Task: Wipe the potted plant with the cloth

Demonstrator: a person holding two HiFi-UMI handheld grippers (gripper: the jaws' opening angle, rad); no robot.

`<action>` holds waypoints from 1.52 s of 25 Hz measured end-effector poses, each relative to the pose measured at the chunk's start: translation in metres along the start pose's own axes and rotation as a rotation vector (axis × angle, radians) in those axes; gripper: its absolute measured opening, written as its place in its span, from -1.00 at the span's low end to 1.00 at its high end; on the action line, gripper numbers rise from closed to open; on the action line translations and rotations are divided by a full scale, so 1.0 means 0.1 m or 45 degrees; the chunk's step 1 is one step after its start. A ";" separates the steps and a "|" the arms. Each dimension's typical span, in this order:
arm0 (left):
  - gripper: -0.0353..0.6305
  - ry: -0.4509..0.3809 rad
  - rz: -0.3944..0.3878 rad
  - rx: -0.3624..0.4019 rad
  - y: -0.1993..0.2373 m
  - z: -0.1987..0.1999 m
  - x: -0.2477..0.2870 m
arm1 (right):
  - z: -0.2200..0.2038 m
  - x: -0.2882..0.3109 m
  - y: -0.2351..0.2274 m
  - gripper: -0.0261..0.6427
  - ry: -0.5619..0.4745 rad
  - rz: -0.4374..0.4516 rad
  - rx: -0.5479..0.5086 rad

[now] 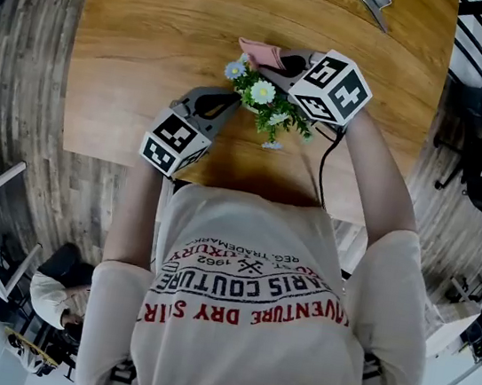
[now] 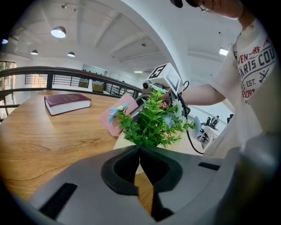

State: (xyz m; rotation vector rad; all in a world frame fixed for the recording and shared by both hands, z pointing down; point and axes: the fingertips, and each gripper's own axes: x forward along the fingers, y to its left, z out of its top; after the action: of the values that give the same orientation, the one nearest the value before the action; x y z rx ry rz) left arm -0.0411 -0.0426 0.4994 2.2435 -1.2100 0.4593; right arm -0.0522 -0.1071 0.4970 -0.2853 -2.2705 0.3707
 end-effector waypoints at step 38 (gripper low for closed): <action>-0.84 -0.265 0.107 0.083 0.74 0.16 -1.62 | 0.92 0.39 0.81 -0.82 -0.175 -0.782 0.136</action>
State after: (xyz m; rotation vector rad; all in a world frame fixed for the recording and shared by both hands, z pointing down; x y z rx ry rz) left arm -0.1900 0.0205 0.4233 2.3487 -1.4175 0.3058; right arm -0.1406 -0.0352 0.4366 0.4997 -2.3244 0.1872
